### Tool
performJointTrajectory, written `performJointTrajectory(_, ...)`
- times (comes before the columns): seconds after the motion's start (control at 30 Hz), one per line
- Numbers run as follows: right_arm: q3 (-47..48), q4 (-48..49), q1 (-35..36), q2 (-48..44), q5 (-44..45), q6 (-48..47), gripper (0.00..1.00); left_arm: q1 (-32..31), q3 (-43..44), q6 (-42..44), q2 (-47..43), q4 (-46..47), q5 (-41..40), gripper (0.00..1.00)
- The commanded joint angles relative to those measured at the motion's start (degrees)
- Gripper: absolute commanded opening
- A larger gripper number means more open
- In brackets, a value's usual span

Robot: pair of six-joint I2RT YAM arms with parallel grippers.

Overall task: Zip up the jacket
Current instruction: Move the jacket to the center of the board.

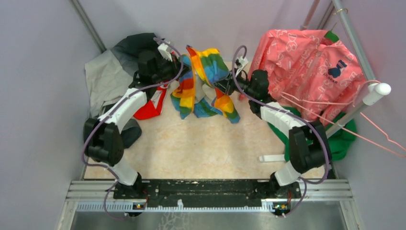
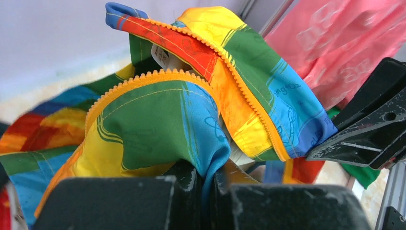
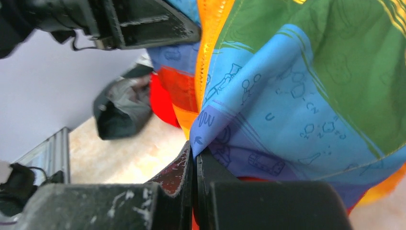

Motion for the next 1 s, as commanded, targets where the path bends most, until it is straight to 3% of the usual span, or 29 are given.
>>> performJointTrajectory(0.0, -1.2, -3.1, 0.3, 5.0, 9.2, -2.8, 0.0, -0.4, 1.0, -2.0, 7.9, 0.3, -0.1, 0.06)
performJointTrajectory(0.13, 0.1, -5.5, 0.3, 7.6, 17.6, -5.0, 0.0, -0.6, 6.2, -3.8, 15.1, 0.1, 1.0, 0.08)
performJointTrajectory(0.3, 4.9, -7.7, 0.3, 11.6, 26.0, -9.5, 0.0, -0.6, 13.8, -5.0, 22.2, -0.2, -3.3, 0.14)
performJointTrajectory(0.53, 10.3, -6.1, 0.3, 15.3, 39.0, -17.8, 0.01, -0.5, 22.0, -11.8, 28.8, 0.6, -16.5, 0.12)
performJointTrajectory(0.6, 13.5, -8.7, 0.3, 17.8, 41.0, -19.8, 0.06, -0.6, 24.3, -14.3, 31.3, -0.2, -20.3, 0.22)
performJointTrajectory(0.7, 18.1, -14.7, 0.3, 20.8, 43.4, -21.1, 0.17, -0.5, 32.4, -16.3, 37.9, -6.5, -23.3, 0.43)
performJointTrajectory(0.8, 16.4, -15.0, 0.4, 18.7, 42.1, -23.6, 0.43, -0.5, 40.3, -14.8, 42.3, -12.9, -22.6, 0.52)
performJointTrajectory(0.9, 13.1, -17.5, 0.3, 12.3, 36.2, -26.4, 0.66, -0.5, 34.4, -11.2, 35.8, -7.6, -22.9, 0.63)
performJointTrajectory(0.97, 9.8, -18.8, 0.3, 7.7, 33.5, -27.7, 0.74, -0.5, 28.8, -6.2, 29.3, -4.3, -25.2, 0.72)
